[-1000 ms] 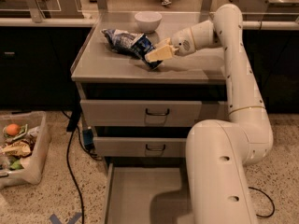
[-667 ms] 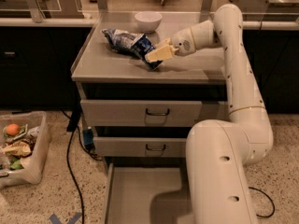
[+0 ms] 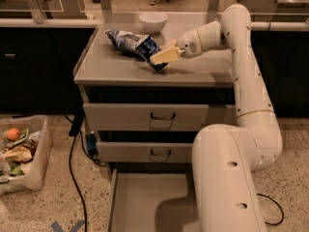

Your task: Pick pepsi can from bottom drawer and place on counter

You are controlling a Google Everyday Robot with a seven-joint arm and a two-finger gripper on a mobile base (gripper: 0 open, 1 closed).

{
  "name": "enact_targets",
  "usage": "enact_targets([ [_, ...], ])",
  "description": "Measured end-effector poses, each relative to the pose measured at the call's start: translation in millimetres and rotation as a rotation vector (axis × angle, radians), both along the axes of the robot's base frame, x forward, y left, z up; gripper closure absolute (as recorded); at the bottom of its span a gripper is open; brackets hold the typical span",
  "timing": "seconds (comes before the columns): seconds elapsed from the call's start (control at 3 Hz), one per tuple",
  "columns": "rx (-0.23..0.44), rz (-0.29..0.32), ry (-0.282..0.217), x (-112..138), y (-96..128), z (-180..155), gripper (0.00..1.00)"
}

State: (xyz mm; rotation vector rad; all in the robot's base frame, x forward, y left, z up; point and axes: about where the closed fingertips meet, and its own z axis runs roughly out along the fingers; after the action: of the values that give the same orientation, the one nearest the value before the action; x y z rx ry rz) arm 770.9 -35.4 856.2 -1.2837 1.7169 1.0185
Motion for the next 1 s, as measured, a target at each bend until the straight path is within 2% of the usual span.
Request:
enact_targets([
  [0.67, 0.000, 0.000, 0.000, 0.0, 0.0, 0.0, 0.11],
  [1.0, 0.000, 0.000, 0.000, 0.1, 0.1, 0.0, 0.00],
])
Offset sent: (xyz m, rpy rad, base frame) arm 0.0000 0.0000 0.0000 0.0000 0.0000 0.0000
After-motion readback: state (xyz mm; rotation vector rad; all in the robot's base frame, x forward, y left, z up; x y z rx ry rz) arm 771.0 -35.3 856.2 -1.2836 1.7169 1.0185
